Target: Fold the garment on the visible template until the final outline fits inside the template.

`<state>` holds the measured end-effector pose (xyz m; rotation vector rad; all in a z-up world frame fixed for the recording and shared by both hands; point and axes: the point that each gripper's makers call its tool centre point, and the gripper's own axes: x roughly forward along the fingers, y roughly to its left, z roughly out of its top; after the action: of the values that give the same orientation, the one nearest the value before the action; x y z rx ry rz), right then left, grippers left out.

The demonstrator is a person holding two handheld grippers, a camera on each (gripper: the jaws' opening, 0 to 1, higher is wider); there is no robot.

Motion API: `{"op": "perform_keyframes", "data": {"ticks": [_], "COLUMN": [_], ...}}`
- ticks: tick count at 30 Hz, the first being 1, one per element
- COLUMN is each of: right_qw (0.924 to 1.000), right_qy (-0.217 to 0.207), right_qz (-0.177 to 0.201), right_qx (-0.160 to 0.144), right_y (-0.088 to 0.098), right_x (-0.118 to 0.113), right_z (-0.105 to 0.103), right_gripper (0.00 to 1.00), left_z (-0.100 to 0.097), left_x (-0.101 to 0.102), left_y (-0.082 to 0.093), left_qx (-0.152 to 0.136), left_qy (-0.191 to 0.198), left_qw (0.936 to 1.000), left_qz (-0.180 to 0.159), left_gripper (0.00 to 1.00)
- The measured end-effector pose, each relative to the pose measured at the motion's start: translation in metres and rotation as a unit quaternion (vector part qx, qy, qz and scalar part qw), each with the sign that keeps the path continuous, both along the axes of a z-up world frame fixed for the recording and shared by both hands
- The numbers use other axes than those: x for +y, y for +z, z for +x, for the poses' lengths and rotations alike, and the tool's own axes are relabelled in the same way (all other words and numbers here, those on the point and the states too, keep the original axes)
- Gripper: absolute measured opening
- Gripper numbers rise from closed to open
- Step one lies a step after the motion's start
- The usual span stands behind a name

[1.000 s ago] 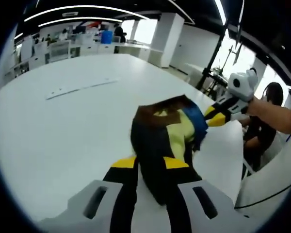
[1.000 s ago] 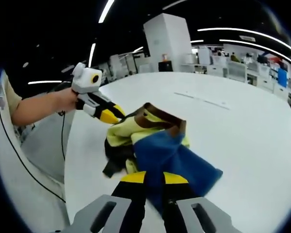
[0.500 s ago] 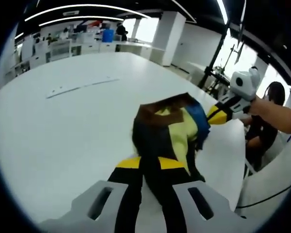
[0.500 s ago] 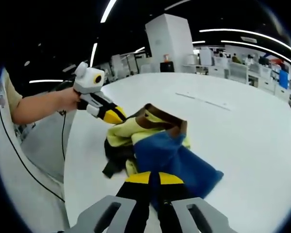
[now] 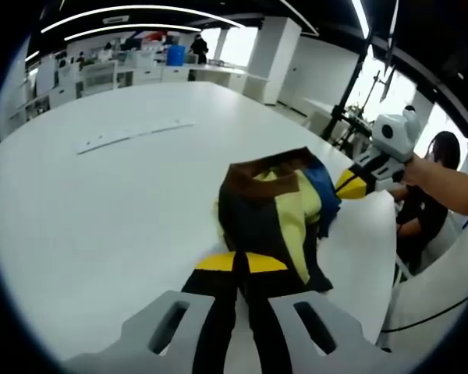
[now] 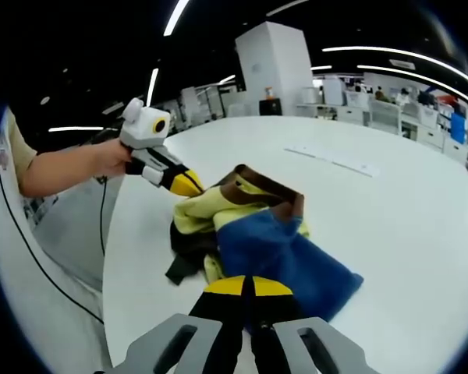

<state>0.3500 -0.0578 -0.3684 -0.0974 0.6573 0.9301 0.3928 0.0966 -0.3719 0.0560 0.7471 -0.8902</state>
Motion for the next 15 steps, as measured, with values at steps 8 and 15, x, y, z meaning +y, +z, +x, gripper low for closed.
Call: {"op": "perform_keyframes", "data": {"ticks": [8, 15], "right_qw": [1.0000, 1.0000], "right_qy": [0.002, 0.004], "right_qz": [0.001, 0.000], "right_qx": [-0.003, -0.003], "right_y": [0.0004, 0.0008], "right_x": [0.0003, -0.0013], "right_z": [0.0000, -0.0018], "right_gripper": [0.00, 0.00], "left_z": [-0.0010, -0.0034], "left_x": [-0.0002, 0.0010], "left_y": [0.0005, 0.0015], "left_qx": [0.000, -0.004], "left_qy": [-0.001, -0.003], "left_qw": [1.0000, 1.0000], "left_qz": [0.000, 0.003], "left_gripper": [0.00, 0.00]}}
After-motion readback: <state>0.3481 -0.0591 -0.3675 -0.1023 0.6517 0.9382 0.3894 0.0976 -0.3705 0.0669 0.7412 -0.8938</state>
